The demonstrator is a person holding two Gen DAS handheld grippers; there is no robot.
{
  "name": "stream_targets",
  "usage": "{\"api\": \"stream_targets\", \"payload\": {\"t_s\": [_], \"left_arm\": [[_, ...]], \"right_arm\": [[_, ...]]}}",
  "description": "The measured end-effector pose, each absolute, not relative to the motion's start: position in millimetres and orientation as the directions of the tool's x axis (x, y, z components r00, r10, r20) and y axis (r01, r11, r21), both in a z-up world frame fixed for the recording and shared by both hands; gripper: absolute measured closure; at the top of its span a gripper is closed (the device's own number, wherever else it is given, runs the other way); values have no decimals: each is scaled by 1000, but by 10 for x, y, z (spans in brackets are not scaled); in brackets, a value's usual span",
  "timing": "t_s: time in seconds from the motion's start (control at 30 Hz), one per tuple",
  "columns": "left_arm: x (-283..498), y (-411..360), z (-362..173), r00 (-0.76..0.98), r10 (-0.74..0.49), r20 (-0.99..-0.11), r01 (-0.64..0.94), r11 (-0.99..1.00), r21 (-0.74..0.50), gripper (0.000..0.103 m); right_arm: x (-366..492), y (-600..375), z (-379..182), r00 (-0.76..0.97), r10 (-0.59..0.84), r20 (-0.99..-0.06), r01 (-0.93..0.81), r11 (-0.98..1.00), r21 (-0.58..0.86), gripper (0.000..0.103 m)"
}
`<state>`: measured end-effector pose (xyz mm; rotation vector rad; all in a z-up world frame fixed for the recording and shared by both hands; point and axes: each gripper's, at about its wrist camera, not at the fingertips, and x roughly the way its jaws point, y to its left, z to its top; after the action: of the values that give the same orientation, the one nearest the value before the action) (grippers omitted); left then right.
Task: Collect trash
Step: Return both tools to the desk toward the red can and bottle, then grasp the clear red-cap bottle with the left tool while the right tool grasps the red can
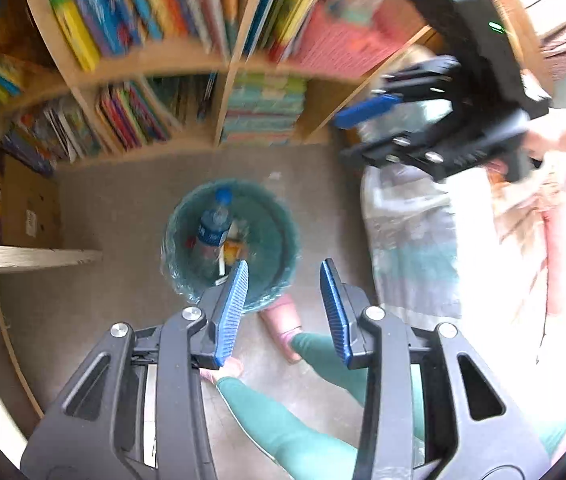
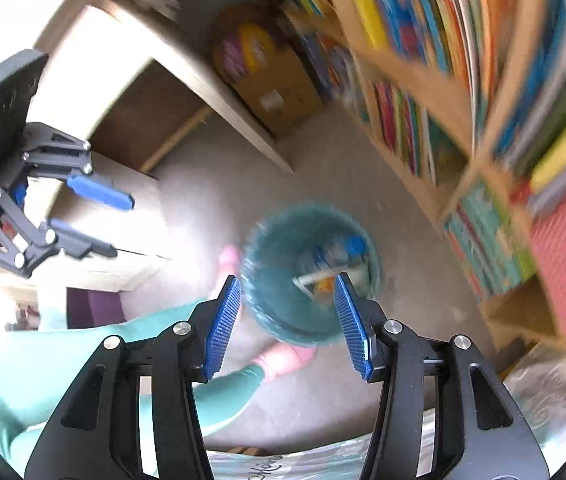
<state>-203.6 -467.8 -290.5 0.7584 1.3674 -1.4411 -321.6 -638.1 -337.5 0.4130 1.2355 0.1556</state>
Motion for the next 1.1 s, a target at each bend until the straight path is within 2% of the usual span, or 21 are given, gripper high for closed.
{"api": "stream_targets", "payload": {"t_s": [0.1,0.27,0.33,0.43,0.5,0.57,0.67,0.77,0.87,0.93,1.1], "left_arm": [[-1990,-4449,-2183,-314,-307,-898,926,109,-361,62],[-1562,-3831,-1145,-179,-443,-878,931,212,-297,61],[-1293,-3516,-889,-89,-457,-885,926,290,-243,61],[-860,-2948,-646,65,-444,-894,898,416,-141,54],[-569,-2550,-564,155,-412,-898,860,504,-82,54],[-293,-2155,-489,242,-366,-899,807,590,-23,53],[136,-1634,-421,326,-310,-893,711,703,16,44],[485,-1271,-336,355,-303,-884,656,755,5,43],[770,-1047,-262,382,-309,-871,657,754,20,43],[944,-957,-283,382,-306,-872,670,742,33,38],[1354,-877,-497,332,-305,-893,692,722,10,36]], "right_arm": [[-2997,-6247,-2641,386,351,-853,-18,927,374,51],[-2375,-5847,-1492,480,422,-769,-228,906,356,45],[-2024,-5571,-1107,501,430,-751,-319,898,301,44],[-1492,-5170,-726,512,451,-731,-415,875,249,42],[-1119,-4837,-520,514,462,-723,-477,854,207,35],[-735,-4494,-383,509,477,-716,-529,830,177,34],[-186,-4033,-276,490,495,-718,-569,805,167,25],[276,-3601,-184,457,535,-710,-589,781,210,25],[696,-3294,-175,429,549,-717,-607,763,221,25],[917,-3100,-147,412,548,-728,-616,756,220,25],[1366,-2887,-229,371,523,-767,-657,732,182,24]]}}
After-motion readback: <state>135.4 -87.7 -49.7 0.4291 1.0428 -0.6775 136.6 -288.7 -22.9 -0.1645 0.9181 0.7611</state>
